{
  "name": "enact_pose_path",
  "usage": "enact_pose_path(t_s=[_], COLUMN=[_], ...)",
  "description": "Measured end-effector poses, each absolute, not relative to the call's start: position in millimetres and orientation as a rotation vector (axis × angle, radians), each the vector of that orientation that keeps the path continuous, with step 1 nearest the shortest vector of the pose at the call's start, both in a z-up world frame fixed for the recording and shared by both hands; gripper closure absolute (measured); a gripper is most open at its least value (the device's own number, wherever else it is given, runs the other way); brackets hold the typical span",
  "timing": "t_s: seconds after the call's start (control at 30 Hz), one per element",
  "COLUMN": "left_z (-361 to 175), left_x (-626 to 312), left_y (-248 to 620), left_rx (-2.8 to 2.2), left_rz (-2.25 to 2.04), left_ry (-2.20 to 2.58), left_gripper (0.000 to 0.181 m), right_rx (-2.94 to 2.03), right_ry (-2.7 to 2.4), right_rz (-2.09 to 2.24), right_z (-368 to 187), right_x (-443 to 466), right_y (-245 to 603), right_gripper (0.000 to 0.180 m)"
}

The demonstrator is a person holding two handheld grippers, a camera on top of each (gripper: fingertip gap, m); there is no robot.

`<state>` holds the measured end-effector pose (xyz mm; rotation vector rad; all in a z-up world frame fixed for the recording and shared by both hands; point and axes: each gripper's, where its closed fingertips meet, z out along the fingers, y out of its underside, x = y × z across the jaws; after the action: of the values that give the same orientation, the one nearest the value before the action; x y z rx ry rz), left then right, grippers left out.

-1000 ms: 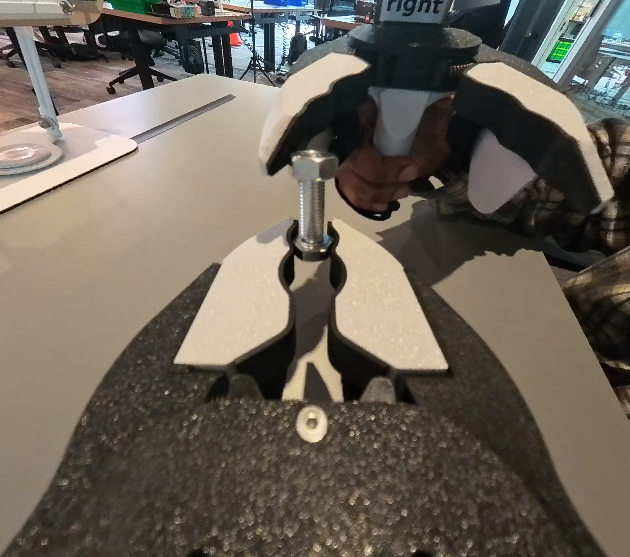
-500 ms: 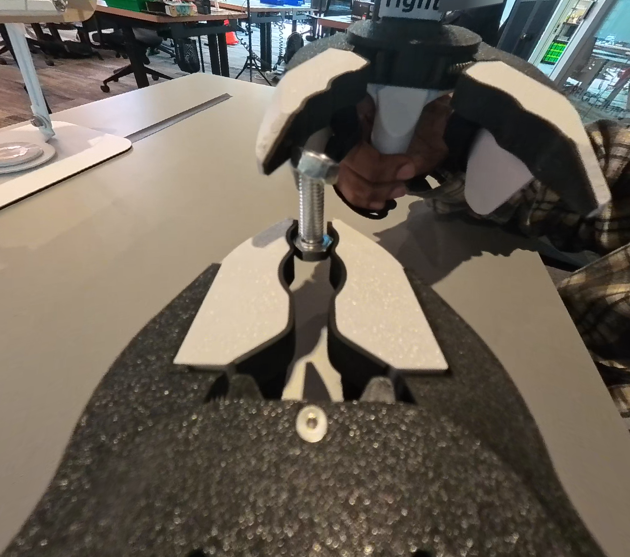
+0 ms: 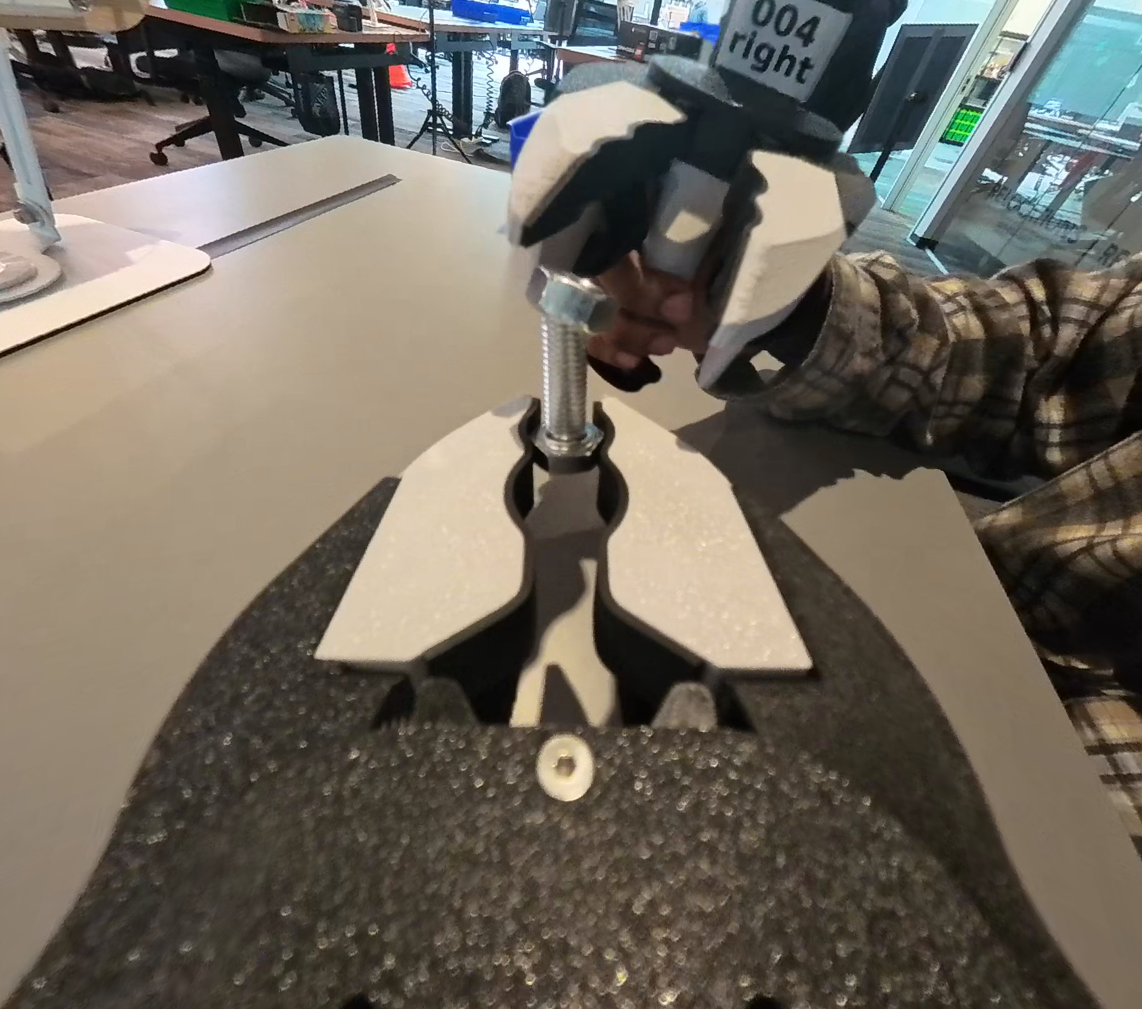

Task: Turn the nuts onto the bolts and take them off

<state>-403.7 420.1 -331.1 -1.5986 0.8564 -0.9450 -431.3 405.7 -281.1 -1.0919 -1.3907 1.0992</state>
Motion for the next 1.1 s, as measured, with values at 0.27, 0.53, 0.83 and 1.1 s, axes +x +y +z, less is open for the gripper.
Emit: enact_pose_path(t_s=[0.27, 0.53, 0.83, 1.1], left_z=[-330.7, -331.6, -342.4, -355.8], left_x=[-399.9, -398.8, -398.8, -399.0], left_y=[417.3, 415.6, 418.0, 419.6], left_rx=[-1.593, -1.595, -1.617, -1.654], left_rz=[-0.960, -0.966, -0.756, -0.604], left_ry=[0.870, 0.884, 0.989, 1.076], left_gripper=[0.165, 0.165, 0.165, 0.166], right_rx=[-1.044, -1.035, -1.241, -1.378], right_ry=[-1.432, -1.469, -1.640, -1.728], right_rz=[1.000, 0.954, 1.000, 0.963], right_z=[-285.1, -288.7, -298.0, -310.9], right_x=[-435.5, -436.8, -428.2, -422.1], right_y=[408.1, 408.9, 404.8, 403.3], right_gripper=[0.148, 0.161, 0.161, 0.161])
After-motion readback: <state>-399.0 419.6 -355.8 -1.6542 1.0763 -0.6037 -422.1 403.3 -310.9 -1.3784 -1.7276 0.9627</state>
